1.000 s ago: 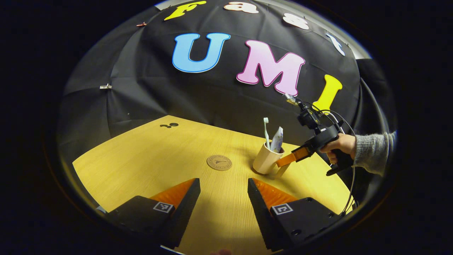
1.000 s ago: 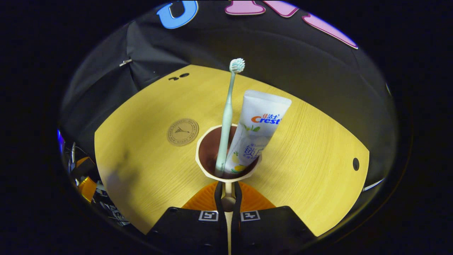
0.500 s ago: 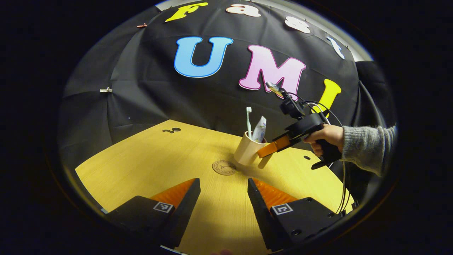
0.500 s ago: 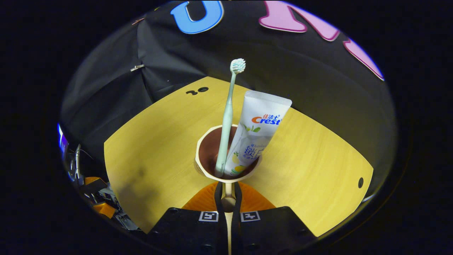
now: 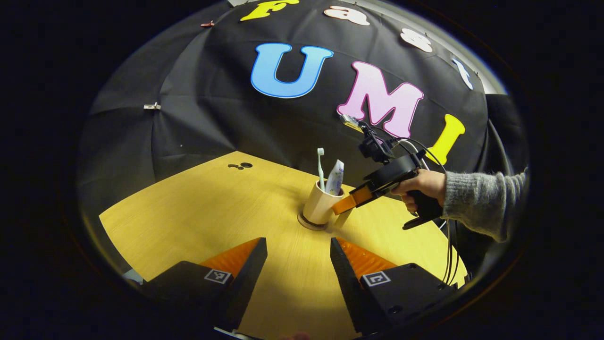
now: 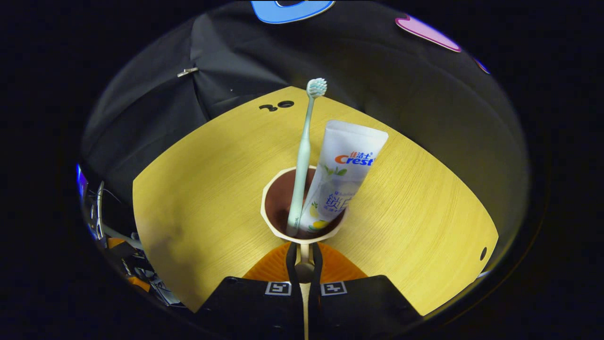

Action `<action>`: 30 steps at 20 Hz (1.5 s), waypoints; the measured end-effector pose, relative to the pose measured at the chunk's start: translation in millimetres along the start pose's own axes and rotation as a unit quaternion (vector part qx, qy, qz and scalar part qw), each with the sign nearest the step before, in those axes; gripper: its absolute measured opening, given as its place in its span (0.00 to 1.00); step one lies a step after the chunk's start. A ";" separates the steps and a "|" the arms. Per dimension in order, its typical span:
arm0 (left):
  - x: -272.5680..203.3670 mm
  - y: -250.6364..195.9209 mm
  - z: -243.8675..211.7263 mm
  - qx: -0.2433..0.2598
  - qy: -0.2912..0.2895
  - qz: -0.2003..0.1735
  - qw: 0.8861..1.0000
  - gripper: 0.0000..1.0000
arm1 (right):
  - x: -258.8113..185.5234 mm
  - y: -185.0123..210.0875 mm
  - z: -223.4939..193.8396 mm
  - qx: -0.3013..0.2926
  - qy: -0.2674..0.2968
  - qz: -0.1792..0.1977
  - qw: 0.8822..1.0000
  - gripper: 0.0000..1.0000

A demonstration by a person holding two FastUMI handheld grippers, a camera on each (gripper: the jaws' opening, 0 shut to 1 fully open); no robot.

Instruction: Put the toothbrush and toothpaste on the desktop into the cup, then pick up the cup and place it on the coaster on the desktop.

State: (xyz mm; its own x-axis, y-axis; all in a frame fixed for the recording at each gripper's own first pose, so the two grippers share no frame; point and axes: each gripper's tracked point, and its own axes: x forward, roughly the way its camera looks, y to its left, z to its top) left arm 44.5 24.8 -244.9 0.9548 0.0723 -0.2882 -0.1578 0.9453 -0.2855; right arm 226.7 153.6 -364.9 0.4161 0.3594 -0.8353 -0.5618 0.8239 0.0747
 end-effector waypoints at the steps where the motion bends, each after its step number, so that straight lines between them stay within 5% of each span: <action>1: 1.0 3.6 1.3 -0.002 -0.001 0.002 1.000 0.86 | 3.5 -0.4 -1.4 -0.001 0.005 -0.001 1.000 0.08; 11: 12.0 8.0 3.8 -0.011 0.006 -0.008 1.000 0.86 | 16.7 1.6 -0.9 0.004 0.023 -0.004 1.000 0.08; 14: 11.7 7.8 4.9 -0.013 0.007 -0.008 1.000 0.86 | 8.3 -2.3 -6.4 0.003 0.024 -0.008 1.000 0.24; 17: 9.3 7.5 8.9 -0.007 0.009 -0.006 1.000 0.86 | 4.4 6.8 -4.9 0.003 0.018 -0.007 1.000 0.26; 18: 7.8 7.6 9.3 -0.006 0.012 -0.006 1.000 0.86 | 0.9 5.1 -4.4 0.005 0.014 -0.008 1.000 0.36; 25: -8.7 -1.9 37.8 0.012 0.011 -0.019 1.000 0.86 | -39.1 -0.5 2.0 0.045 -0.047 -0.013 0.998 0.40; 30: -22.5 -15.8 66.9 0.027 -0.001 -0.031 0.999 0.86 | -98.1 5.4 5.9 0.090 -0.110 -0.005 0.990 0.62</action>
State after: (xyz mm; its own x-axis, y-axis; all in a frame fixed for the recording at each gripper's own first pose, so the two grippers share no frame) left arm 42.3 29.6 -172.7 0.9630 0.0147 -0.2689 -0.0854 0.9636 -0.2532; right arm 187.0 125.4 -279.3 0.5778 0.4219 -0.6987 -0.4291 0.8852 0.1797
